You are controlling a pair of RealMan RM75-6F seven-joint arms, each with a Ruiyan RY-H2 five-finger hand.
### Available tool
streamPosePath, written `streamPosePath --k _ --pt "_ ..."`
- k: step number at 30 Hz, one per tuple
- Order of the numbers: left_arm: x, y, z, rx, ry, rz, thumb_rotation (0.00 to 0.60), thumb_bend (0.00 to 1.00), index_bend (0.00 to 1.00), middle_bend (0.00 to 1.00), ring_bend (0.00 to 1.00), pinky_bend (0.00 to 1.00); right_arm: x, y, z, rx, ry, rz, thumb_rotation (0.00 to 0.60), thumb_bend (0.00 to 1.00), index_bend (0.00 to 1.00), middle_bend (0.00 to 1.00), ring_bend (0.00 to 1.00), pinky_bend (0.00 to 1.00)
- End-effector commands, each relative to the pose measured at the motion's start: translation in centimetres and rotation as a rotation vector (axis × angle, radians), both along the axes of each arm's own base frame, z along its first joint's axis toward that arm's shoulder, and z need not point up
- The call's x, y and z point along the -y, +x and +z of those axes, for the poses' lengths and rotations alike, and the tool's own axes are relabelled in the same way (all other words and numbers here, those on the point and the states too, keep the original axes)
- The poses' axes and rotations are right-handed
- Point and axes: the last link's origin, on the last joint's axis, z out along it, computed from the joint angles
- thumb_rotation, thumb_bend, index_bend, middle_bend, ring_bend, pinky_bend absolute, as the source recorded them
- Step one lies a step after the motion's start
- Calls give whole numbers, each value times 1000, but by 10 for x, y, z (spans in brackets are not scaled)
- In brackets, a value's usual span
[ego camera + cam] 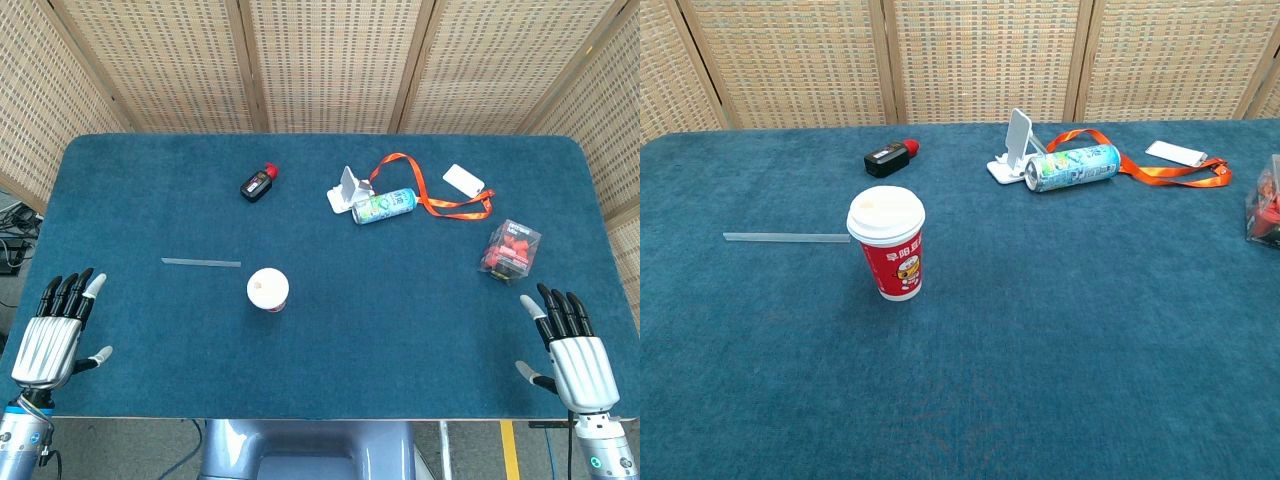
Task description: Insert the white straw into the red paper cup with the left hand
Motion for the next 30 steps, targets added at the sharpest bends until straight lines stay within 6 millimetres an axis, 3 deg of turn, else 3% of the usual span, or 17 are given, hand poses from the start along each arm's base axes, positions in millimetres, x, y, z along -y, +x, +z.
streamPosePath --k 1,3,8,14,20,30 --pt "-7 0 0 18 1 4 600 18 0 0 0 0 1 -1 0 3 -1 -5 600 60 158 0 0 0" --pt "-19 1 -1 23 1 0 600 41 10 0 0 0 2 -2 1 6 -1 -8 600 60 158 0 0 0" --pt "-53 2 -2 11 -11 -4 600 109 178 0 0 0 3 -3 2 11 -5 -9 600 60 160 0 0 0" --pt "-87 7 -7 -4 -47 -13 600 168 314 0 0 0 5 -5 3 18 -10 -16 600 60 163 0 0 0" --pt "-118 12 -20 -20 -94 -14 600 187 355 0 0 0 6 -7 4 24 -8 -25 600 60 165 0 0 0" --pt "-165 23 -53 -52 -167 -3 600 331 406 0 0 0 10 -12 4 37 -1 -45 600 60 171 0 0 0"
